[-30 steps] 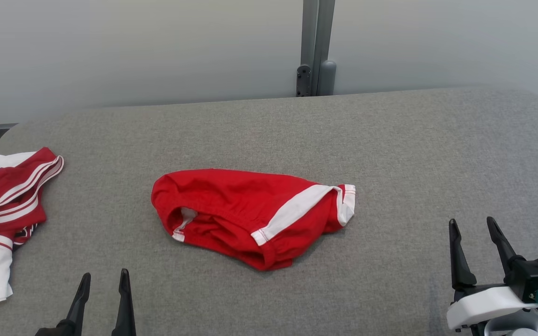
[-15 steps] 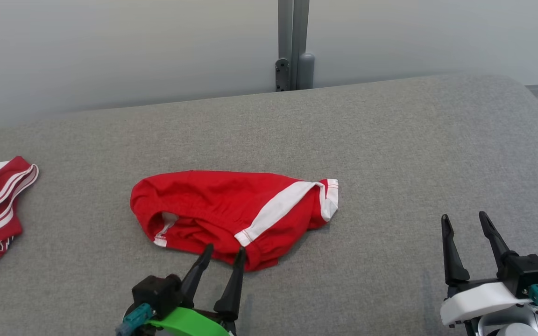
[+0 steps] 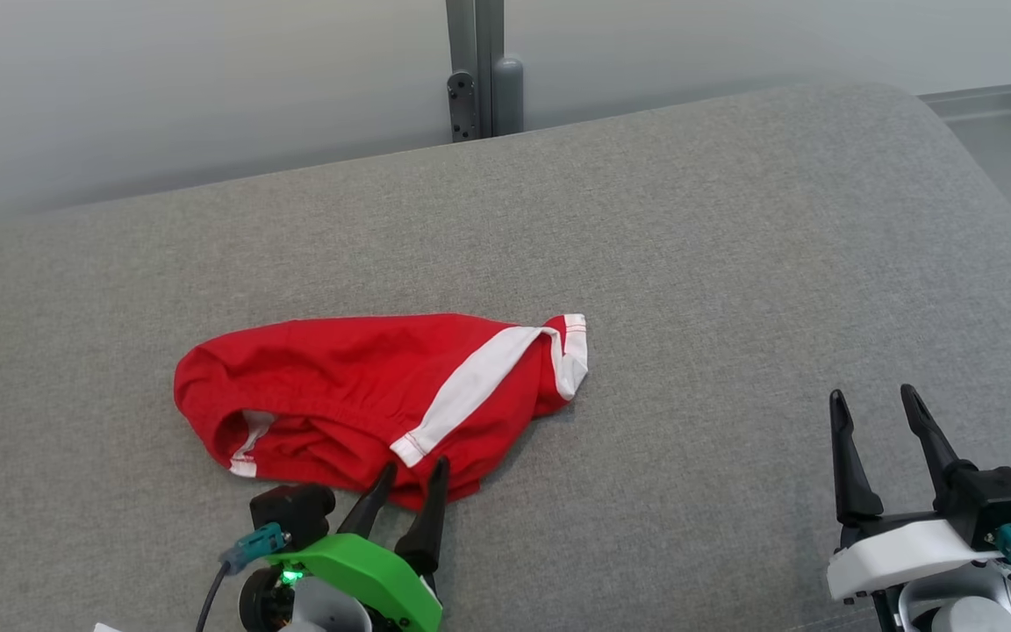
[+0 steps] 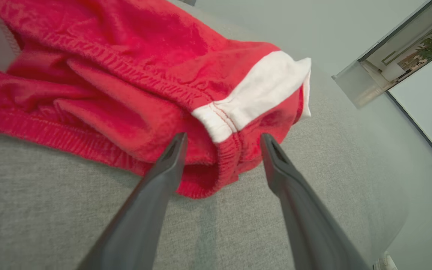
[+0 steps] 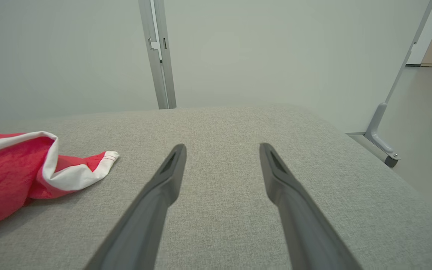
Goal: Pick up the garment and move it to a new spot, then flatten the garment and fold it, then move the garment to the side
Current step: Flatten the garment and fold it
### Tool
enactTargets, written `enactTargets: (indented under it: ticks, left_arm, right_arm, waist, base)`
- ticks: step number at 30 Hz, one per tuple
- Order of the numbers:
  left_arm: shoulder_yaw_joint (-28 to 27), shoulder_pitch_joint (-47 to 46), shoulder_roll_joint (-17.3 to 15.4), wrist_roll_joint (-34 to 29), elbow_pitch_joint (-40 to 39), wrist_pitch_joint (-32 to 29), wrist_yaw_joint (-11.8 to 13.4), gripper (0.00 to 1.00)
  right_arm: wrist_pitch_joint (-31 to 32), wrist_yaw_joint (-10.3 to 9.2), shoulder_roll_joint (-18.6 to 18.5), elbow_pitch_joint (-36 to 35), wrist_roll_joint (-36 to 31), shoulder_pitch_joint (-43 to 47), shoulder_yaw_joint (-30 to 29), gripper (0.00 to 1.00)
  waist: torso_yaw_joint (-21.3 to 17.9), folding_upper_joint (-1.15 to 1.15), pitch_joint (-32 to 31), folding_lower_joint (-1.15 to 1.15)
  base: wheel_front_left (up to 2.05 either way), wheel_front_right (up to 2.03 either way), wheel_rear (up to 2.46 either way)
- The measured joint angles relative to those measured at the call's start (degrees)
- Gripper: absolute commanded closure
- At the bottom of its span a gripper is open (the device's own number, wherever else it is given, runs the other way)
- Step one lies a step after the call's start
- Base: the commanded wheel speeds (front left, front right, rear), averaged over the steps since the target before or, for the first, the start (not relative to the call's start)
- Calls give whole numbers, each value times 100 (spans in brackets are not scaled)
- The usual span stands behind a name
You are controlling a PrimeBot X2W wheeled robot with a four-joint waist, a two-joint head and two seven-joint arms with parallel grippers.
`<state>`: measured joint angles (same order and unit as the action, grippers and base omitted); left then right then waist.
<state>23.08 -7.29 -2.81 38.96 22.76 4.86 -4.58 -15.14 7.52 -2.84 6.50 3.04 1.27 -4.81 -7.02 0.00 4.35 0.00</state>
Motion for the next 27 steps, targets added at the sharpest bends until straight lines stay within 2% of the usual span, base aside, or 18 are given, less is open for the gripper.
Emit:
enactTargets:
  ticks: [8,9,10,12,13,18,21,24,27]
  left_arm:
    - [187,-326,0,192,175,312,-96,0]
    - [210,-356,0,210,189,338,-96,7]
    - [232,-374,0,260,191,379,-103,41]
    - [271,-402,0,336,189,412,-132,73]
    - [288,-403,0,359,180,427,-143,100]
    - [498,-353,-53,557,-198,455,-241,100]
    - [834,-98,-274,721,-622,301,-267,100]
    - [1349,341,-778,916,-1072,16,-272,100]
    - [1737,747,-1385,1014,-1199,-70,-274,100]
  right_arm:
    - [0,0,0,-4,41,-39,-4,0]
    - [0,0,0,-4,41,-41,2,0]
    - [0,1,1,-3,41,-41,4,0]
    - [0,0,1,-2,41,-42,1,0]
    - [0,0,1,-2,41,-42,-7,0]
    - [0,0,0,7,23,-21,-79,0]
    - [0,0,1,22,21,12,-73,0]
    - [0,0,2,29,23,30,-44,0]
    - [0,0,2,35,32,34,-21,0]
  waist:
    - [-50,0,120,0]
    - [-42,0,123,0]
    - [-34,0,125,0]
    - [-14,0,125,0]
    - [-1,0,122,0]
    - [123,0,84,0]
    - [226,0,54,0]
    - [338,0,22,0]
    - [447,0,8,0]
  base:
    - [0,0,0]
    - [0,0,0]
    - [0,0,0]
    - [0,0,0]
    - [0,0,0]
    - [0,0,0]
    - [0,0,0]
    - [0,0,0]
    - [0,0,0]
